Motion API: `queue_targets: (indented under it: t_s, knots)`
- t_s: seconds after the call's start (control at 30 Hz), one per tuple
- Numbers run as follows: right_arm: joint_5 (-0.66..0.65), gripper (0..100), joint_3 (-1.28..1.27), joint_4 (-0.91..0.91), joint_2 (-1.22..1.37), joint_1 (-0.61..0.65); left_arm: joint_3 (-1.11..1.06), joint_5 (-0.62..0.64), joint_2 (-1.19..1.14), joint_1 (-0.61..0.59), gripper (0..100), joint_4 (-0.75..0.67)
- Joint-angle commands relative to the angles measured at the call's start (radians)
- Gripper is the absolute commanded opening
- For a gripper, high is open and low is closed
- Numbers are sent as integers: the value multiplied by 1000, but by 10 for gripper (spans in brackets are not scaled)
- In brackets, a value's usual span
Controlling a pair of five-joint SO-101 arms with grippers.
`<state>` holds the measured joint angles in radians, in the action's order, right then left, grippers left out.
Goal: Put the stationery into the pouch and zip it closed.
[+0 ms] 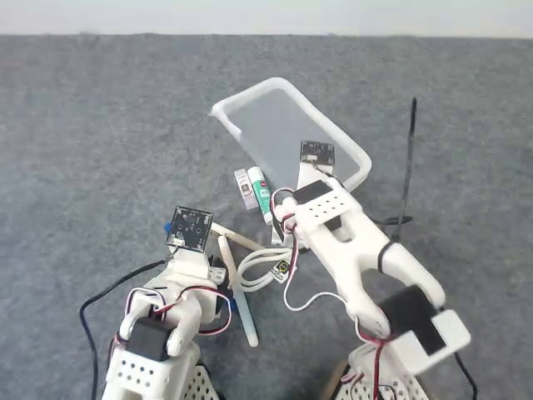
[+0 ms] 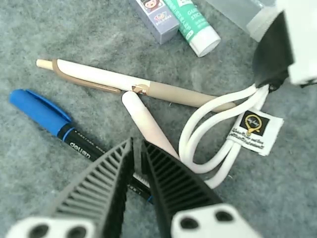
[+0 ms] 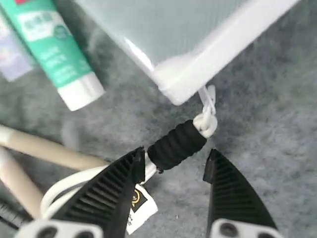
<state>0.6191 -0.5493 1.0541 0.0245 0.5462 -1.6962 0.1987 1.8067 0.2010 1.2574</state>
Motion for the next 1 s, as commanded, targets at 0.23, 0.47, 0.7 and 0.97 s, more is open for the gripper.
queue_targets:
  t_s: [0.23, 0.47, 0.7, 0.97]
  knots:
    - [94, 195, 25, -73, 47, -45, 12, -2, 12, -3, 24, 5]
    - [114, 189, 25, -91, 97, -87, 12, -2, 12, -3, 24, 5]
    - [107, 23, 25, -74, 47, -85, 12, -2, 12, -3, 24, 5]
    - [-25, 6, 21, 39, -168, -79, 12, -2, 12, -3, 24, 5]
